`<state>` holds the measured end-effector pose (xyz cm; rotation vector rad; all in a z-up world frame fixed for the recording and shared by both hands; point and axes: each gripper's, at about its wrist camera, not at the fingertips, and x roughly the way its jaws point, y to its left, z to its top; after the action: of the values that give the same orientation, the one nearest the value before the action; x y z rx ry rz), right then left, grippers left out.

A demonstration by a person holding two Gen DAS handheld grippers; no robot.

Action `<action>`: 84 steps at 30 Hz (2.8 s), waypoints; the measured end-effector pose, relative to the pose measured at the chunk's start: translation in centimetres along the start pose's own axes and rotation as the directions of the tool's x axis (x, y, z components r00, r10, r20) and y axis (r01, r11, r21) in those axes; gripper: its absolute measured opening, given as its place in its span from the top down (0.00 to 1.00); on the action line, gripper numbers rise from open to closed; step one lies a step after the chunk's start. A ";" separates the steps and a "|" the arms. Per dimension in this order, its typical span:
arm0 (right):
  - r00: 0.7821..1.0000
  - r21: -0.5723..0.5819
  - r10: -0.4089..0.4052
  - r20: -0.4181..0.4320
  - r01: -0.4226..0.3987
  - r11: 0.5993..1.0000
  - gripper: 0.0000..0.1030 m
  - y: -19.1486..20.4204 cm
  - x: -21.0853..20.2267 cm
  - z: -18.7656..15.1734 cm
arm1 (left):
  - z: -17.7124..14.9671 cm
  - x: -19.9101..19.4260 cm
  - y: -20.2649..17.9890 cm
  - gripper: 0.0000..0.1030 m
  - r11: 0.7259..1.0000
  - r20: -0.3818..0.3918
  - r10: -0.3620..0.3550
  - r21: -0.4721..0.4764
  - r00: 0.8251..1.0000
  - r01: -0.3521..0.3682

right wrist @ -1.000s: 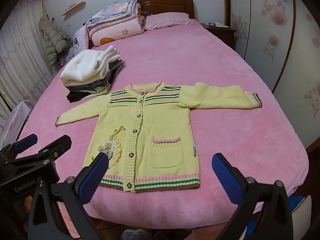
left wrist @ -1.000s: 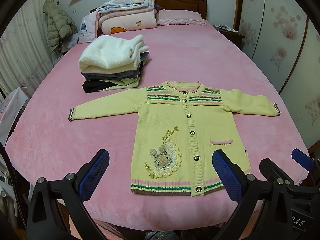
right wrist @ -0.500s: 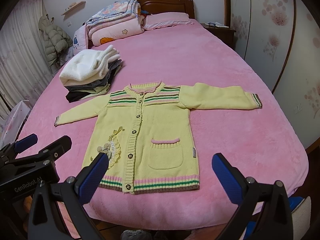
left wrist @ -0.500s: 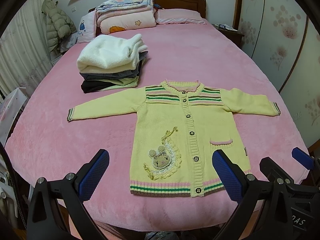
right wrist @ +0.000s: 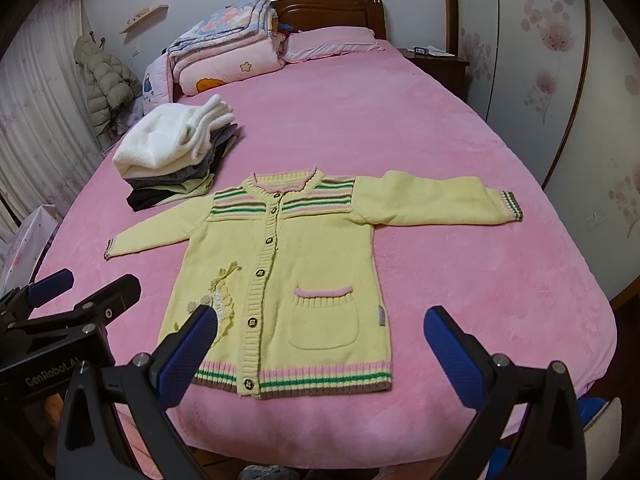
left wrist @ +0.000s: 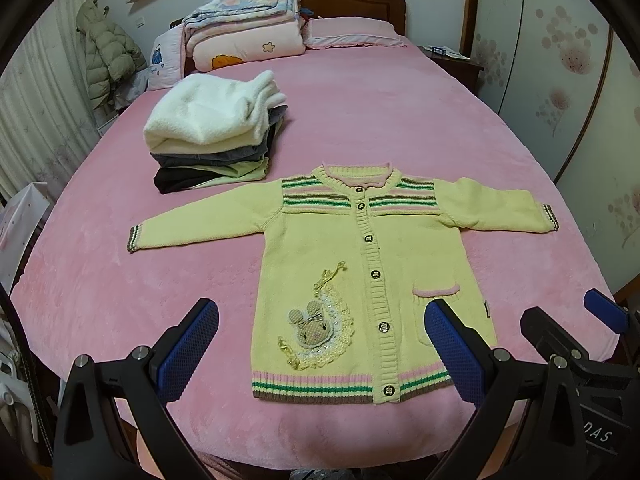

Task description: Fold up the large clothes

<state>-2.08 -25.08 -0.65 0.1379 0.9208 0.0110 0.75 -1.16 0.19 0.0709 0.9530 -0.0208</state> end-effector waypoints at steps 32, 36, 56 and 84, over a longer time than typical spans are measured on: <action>0.954 0.082 -0.175 0.244 0.159 0.984 0.00 -9.5 -2.0 7.2 | 7.6 0.8 -9.3 0.01 0.989 0.093 -0.061 0.138 0.994 0.048; 0.954 0.113 -0.190 0.234 0.167 0.979 0.00 -12.3 -0.8 8.4 | 9.2 2.0 -12.0 0.01 0.984 0.102 -0.105 0.156 0.989 0.089; 0.981 0.367 -0.193 0.037 0.166 0.915 0.08 -28.8 10.4 9.6 | 13.4 16.9 -20.7 0.01 0.981 0.081 -0.168 0.116 0.982 0.158; 0.998 0.483 -0.065 0.023 0.046 0.875 0.91 -30.7 19.0 9.9 | 12.1 23.4 -20.4 0.01 0.974 -0.023 -0.175 0.146 0.984 0.176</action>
<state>15.75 -55.36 -13.62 0.5756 0.8738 -0.2778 23.22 -22.07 -12.96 0.1229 0.9642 -0.2546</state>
